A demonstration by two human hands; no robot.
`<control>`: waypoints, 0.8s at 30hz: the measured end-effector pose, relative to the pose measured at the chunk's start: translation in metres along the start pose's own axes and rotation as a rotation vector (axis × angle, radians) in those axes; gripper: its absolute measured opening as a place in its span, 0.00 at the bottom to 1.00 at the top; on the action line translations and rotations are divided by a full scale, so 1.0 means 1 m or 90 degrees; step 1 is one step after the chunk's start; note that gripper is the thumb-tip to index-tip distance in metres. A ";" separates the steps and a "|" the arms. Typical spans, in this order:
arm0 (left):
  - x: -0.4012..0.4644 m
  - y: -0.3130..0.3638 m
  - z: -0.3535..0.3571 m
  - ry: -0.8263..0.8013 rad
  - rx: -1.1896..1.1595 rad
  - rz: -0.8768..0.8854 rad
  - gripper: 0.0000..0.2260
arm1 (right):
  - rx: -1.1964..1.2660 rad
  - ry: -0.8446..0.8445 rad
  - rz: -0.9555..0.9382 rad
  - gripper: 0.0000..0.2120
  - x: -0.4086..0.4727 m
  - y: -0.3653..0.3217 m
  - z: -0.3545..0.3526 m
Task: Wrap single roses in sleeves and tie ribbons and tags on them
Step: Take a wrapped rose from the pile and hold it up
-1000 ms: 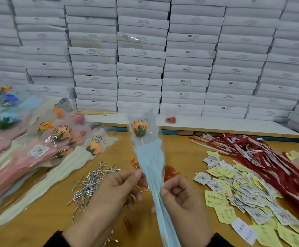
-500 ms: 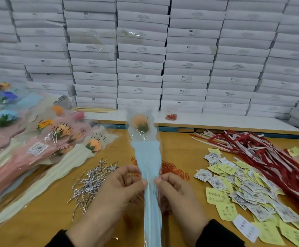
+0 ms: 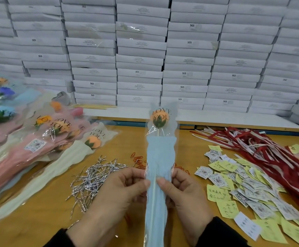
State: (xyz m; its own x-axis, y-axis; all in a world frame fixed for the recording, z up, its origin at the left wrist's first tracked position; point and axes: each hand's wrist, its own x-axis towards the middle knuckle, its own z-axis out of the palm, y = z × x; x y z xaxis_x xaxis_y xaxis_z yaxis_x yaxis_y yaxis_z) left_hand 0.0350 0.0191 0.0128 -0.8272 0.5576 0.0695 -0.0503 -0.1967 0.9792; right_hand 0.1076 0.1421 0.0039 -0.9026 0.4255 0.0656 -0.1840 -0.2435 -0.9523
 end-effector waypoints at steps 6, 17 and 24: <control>-0.001 0.003 0.004 0.012 -0.031 -0.012 0.06 | 0.032 -0.026 -0.008 0.07 -0.001 -0.001 0.000; -0.005 0.003 0.005 -0.012 -0.022 -0.031 0.05 | 0.007 -0.038 -0.008 0.06 -0.002 0.002 -0.001; -0.005 0.003 0.003 -0.041 -0.061 -0.034 0.07 | 0.035 -0.018 -0.019 0.05 -0.003 0.003 -0.003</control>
State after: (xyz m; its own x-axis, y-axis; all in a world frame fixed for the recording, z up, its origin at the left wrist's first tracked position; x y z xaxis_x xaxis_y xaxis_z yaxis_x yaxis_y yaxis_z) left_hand 0.0404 0.0184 0.0159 -0.7842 0.6196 0.0322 -0.1494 -0.2389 0.9595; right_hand 0.1116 0.1429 0.0001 -0.9069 0.4088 0.1022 -0.2307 -0.2788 -0.9322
